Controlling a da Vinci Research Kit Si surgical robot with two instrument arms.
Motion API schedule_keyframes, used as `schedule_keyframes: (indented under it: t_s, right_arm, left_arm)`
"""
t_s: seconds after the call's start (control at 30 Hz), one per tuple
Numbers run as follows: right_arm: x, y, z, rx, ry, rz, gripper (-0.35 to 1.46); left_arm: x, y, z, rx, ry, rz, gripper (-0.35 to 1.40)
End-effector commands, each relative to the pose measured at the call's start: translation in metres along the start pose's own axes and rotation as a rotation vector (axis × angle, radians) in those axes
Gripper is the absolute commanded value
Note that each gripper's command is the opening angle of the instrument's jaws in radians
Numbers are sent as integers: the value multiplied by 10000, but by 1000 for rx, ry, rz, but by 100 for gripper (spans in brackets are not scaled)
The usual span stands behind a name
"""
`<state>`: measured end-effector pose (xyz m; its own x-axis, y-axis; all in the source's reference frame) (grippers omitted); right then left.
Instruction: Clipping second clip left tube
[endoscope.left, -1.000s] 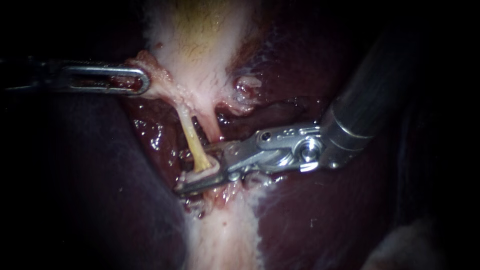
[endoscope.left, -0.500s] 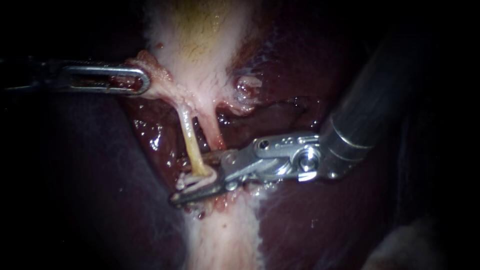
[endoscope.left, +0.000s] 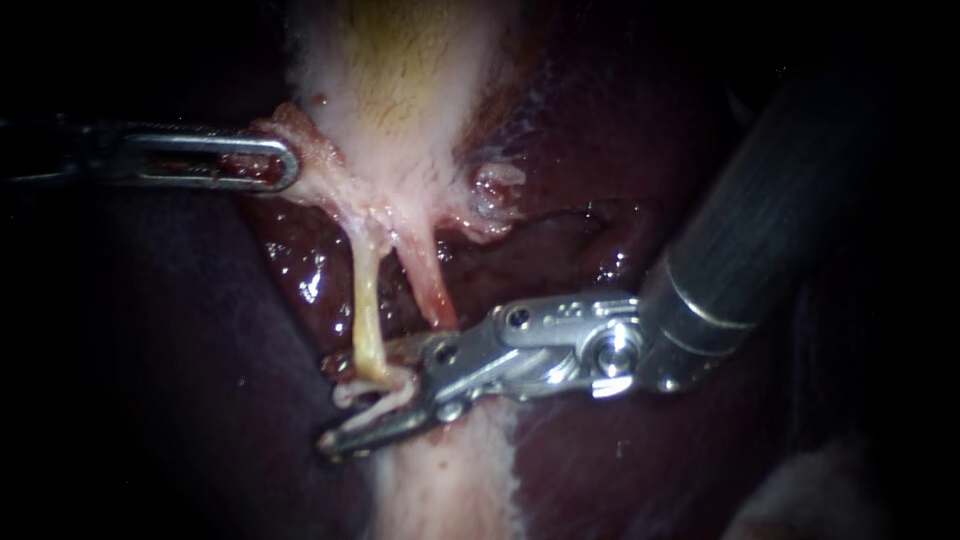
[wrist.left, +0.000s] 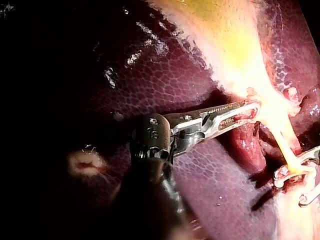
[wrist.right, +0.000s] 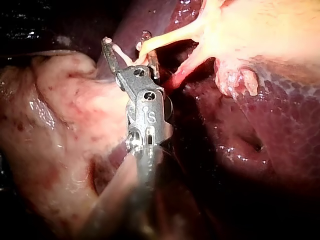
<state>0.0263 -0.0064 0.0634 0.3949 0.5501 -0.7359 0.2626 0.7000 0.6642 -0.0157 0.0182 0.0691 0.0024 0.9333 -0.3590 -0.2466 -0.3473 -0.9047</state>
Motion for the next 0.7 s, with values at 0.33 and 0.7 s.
schedule_keyframes:
  t_s: [0.33, 0.7]
  right_arm:
    - [-2, 6, -1, -6, 2, 25, 38]
    - [-6, 13, -6, -9, 3, 42, 7]
  left_arm:
    - [0, 0, 0, -3, -2, 0, -35]
    - [0, 0, 0, -3, -2, 0, -35]
